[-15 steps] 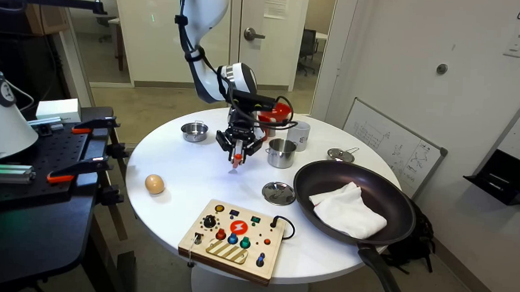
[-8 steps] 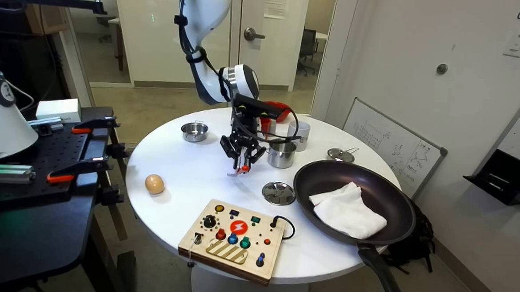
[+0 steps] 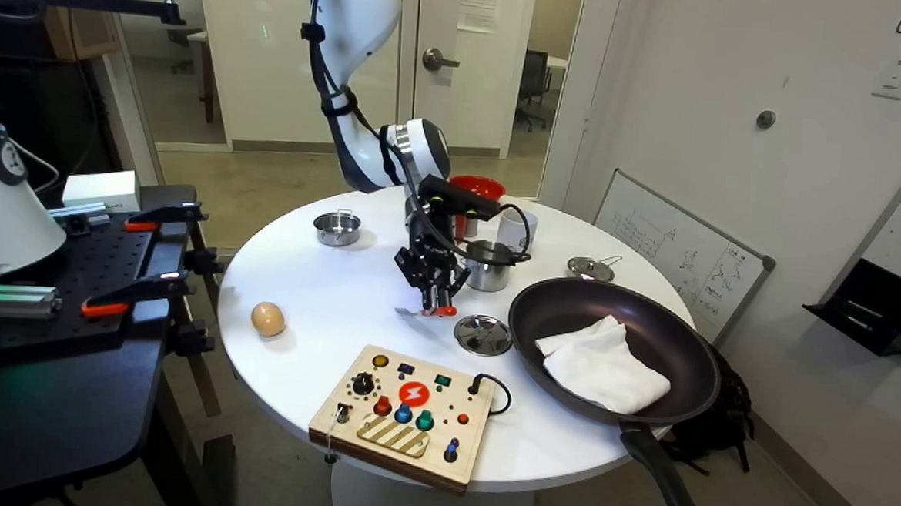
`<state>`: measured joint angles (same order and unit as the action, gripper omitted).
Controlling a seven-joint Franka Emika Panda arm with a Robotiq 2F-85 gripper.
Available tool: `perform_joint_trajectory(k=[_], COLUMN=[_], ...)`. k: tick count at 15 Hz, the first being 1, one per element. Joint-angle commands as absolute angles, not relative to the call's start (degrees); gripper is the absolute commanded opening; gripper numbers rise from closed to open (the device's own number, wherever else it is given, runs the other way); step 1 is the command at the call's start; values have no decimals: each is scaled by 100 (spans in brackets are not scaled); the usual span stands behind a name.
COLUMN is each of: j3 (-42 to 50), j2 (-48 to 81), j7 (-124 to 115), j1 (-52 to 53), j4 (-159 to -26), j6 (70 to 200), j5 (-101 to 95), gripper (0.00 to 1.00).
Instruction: Move the fork to the right
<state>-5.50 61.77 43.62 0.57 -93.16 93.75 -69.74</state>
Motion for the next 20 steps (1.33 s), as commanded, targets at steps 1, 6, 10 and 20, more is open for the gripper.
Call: perform_joint_trajectory(k=[1,6,10,20], j3=[-459,-349,-332,-336], j2=[5989,5991,6017,6047], j7=[4657,4870,4976,5006], j1=[44,94,86,95], j4=[-9560,-9643,-9654,-9657], j6=[9668,9812,9807,9783], j5=[-7173,-7462,-7564,-7610], gripper=[7,7,7,7])
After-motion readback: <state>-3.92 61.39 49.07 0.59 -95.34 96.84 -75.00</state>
